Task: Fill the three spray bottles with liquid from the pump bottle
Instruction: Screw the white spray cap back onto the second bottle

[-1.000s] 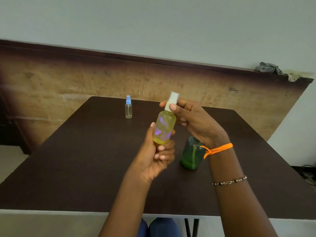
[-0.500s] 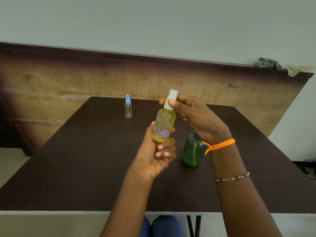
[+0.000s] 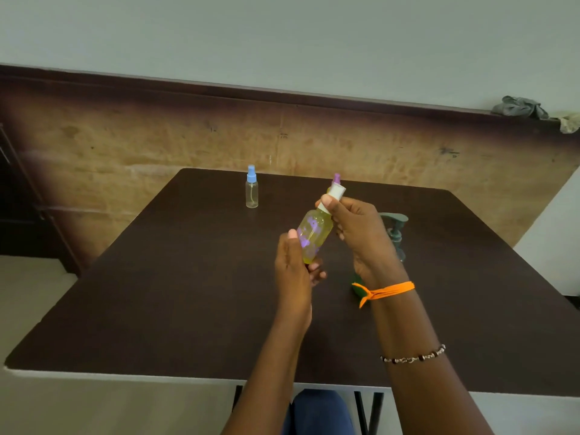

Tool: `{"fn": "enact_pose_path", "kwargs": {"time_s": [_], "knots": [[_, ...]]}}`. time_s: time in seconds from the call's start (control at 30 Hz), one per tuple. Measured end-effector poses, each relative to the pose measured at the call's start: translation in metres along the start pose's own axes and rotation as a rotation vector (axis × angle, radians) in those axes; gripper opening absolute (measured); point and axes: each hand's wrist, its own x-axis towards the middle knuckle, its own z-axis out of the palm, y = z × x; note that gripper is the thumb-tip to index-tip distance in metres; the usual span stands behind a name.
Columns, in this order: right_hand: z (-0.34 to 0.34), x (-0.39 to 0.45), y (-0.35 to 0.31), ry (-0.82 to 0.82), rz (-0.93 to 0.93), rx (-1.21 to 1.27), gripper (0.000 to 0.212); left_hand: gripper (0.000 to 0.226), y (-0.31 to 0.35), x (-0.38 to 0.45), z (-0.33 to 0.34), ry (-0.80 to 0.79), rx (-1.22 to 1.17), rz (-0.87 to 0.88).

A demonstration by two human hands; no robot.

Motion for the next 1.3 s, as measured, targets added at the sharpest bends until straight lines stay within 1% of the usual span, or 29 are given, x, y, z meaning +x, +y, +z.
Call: {"fn": "enact_pose_path", "kwargs": {"time_s": [0.03, 0.07, 0.1, 0.13, 0.2, 0.27, 0.33, 0.4, 0.43, 0.5, 0.53, 0.6, 0.73, 0.87, 1.0, 1.07, 1.1, 1.13, 1.17, 1.23, 1.27, 1.3], "knots": [[0.003, 0.0, 0.001, 0.012, -0.021, -0.004, 0.055, 0.032, 0.0, 0.004, -0.003, -0.006, 0.03, -0.004], [0.005, 0.001, 0.003, 0.02, -0.046, -0.01, 0.055, 0.035, 0.002, 0.009, -0.006, -0.012, 0.047, -0.034], [0.007, 0.002, 0.006, 0.013, -0.067, -0.013, 0.049, 0.039, 0.005, 0.015, -0.008, -0.018, 0.036, -0.082], [0.009, 0.004, 0.009, -0.012, -0.079, -0.011, 0.038, 0.041, 0.008, 0.021, -0.01, -0.039, -0.015, -0.144], [0.013, 0.006, 0.015, -0.124, -0.065, -0.002, 0.015, 0.046, 0.015, 0.032, -0.013, -0.106, -0.127, -0.254], [0.019, 0.009, 0.021, -0.236, 0.004, 0.05, 0.023, 0.051, 0.019, 0.044, -0.016, -0.164, -0.104, -0.293], [0.022, 0.02, 0.03, -0.246, 0.027, 0.07, 0.028, 0.052, 0.02, 0.058, -0.019, -0.203, 0.018, -0.273], [0.028, 0.038, 0.04, -0.209, -0.002, 0.058, 0.031, 0.047, 0.019, 0.077, -0.024, -0.197, 0.237, -0.18], [0.032, 0.049, 0.047, -0.175, -0.038, 0.007, 0.033, 0.039, 0.017, 0.088, -0.029, -0.165, 0.356, -0.119], [0.043, 0.072, 0.061, -0.088, -0.135, -0.169, 0.036, 0.023, 0.013, 0.108, -0.037, -0.07, 0.505, -0.041], [0.049, 0.085, 0.07, -0.044, -0.168, -0.254, 0.038, 0.021, 0.011, 0.117, -0.042, -0.026, 0.543, -0.024], [0.06, 0.111, 0.086, 0.019, -0.206, -0.354, 0.042, 0.023, 0.008, 0.135, -0.051, 0.042, 0.582, 0.001], [0.077, 0.151, 0.114, 0.105, -0.157, -0.461, 0.047, 0.021, 0.009, 0.162, -0.063, 0.078, 0.618, 0.021], [0.084, 0.17, 0.131, 0.106, -0.138, -0.526, 0.043, 0.016, 0.01, 0.176, -0.072, 0.089, 0.607, 0.042], [0.09, 0.18, 0.138, 0.121, -0.125, -0.539, 0.046, 0.012, 0.011, 0.18, -0.078, 0.093, 0.594, 0.049], [0.091, 0.181, 0.14, 0.123, -0.117, -0.552, 0.053, 0.012, 0.01, 0.183, -0.079, 0.105, 0.578, 0.049], [0.091, 0.179, 0.14, 0.145, -0.114, -0.567, 0.059, 0.012, 0.011, 0.183, -0.078, 0.105, 0.573, 0.048], [0.092, 0.176, 0.139, 0.201, -0.125, -0.575, 0.063, 0.013, 0.011, 0.183, -0.077, 0.102, 0.568, 0.047], [0.092, 0.171, 0.138, 0.288, -0.167, -0.568, 0.06, 0.013, 0.012, 0.183, -0.076, 0.098, 0.564, 0.048], [0.097, 0.157, 0.134, 0.436, -0.339, -0.514, 0.034, 0.014, 0.013, 0.184, -0.076, 0.104, 0.552, 0.059], [0.101, 0.149, 0.132, 0.444, -0.415, -0.476, 0.022, 0.014, 0.015, 0.184, -0.077, 0.112, 0.543, 0.067], [0.106, 0.145, 0.13, 0.397, -0.457, -0.422, 0.015, 0.014, 0.016, 0.184, -0.078, 0.125, 0.533, 0.077]]}}
